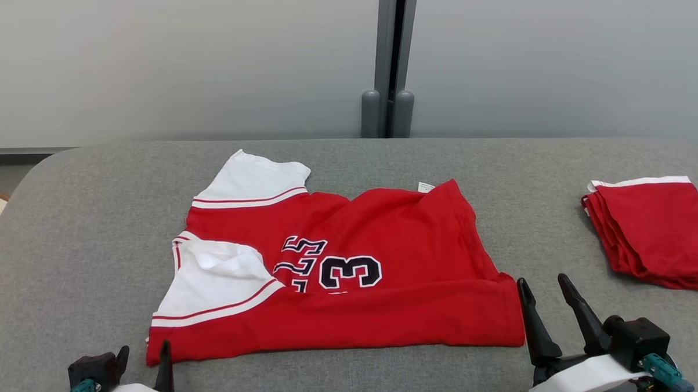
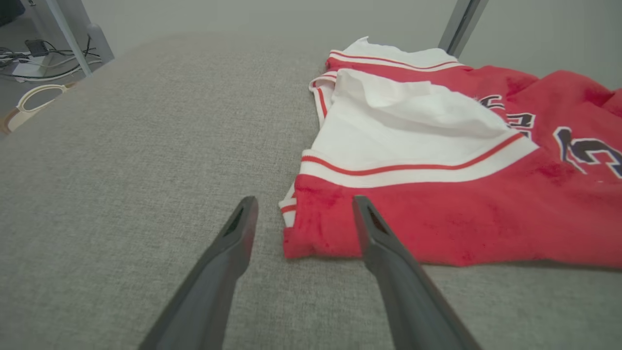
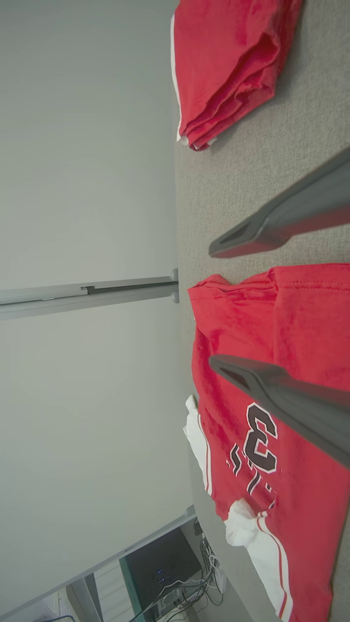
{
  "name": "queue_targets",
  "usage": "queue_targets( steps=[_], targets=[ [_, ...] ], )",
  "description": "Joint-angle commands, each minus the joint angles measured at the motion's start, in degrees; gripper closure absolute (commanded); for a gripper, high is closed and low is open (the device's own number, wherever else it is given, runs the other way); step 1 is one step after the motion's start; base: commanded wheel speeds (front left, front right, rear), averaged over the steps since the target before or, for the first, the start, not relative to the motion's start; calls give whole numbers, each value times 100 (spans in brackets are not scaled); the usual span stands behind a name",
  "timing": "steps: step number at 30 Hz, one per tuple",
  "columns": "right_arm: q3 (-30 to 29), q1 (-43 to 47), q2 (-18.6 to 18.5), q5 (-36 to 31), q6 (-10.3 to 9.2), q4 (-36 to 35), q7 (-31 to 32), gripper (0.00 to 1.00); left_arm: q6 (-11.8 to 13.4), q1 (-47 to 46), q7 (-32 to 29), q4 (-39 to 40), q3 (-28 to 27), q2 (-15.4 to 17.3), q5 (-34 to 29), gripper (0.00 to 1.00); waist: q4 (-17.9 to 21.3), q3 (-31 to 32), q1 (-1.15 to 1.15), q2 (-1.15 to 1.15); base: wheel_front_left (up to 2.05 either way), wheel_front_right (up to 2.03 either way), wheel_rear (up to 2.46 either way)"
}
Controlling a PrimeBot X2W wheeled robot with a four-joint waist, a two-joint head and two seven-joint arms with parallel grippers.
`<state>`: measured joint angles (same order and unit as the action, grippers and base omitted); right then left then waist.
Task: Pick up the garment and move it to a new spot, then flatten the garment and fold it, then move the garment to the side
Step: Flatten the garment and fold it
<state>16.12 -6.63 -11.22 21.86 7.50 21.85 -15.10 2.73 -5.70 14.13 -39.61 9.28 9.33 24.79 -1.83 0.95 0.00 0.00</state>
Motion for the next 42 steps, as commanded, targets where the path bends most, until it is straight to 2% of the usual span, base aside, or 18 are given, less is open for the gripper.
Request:
queue_targets(
  steps=[1, 5, 13, 14, 15, 20, 25, 34, 42],
  targets=[
    [13, -45, -30, -16, -3, -7, -5, 0, 63, -169, -45, -174, -9, 55, 0, 0, 73, -55, 0, 0, 0, 0, 0],
    [6, -57, -24, 56, -3, -31, -5, 0, 98, -372, -127, -680, -21, 42, 45, 0, 163, -131, 0, 0, 0, 0, 0],
    [-2, -61, -93, -45, -3, 35, -5, 0, -59, -665, -130, -1340, 67, -29, 107, 2, 175, -218, 0, 0, 0, 0, 0],
    [-12, -60, -99, -74, -3, 62, -4, 0, -90, -702, -126, -1403, 91, -35, 103, 59, 160, -219, 0, 0, 0, 0, 0],
    [-26, -52, -88, -75, -3, 92, -4, 0, -152, -739, -122, -1452, 118, -48, 102, 100, 141, -220, 0, 0, 0, 0, 0],
    [-152, -55, -5, -112, -3, 465, 125, 0, -309, -921, -5, -1485, 142, -35, 84, 100, 0, -205, 0, 0, 0, 0, 0],
    [-321, -206, 147, 24, -3, 871, 383, 0, -276, -989, 83, -1160, 109, -32, 14, 100, -146, -214, 0, 0, 0, 0, 0],
    [-594, -538, 476, 243, -3, 1868, 868, 0, -195, -693, 105, -1, 88, -39, -354, 100, -532, -249, 0, 0, 0, 0, 0],
    [-841, -814, 699, 323, -3, 2727, 1116, 0, -240, -541, 107, 251, 160, -108, -475, 100, -693, -285, 0, 0, 0, 0, 0]
  ],
)
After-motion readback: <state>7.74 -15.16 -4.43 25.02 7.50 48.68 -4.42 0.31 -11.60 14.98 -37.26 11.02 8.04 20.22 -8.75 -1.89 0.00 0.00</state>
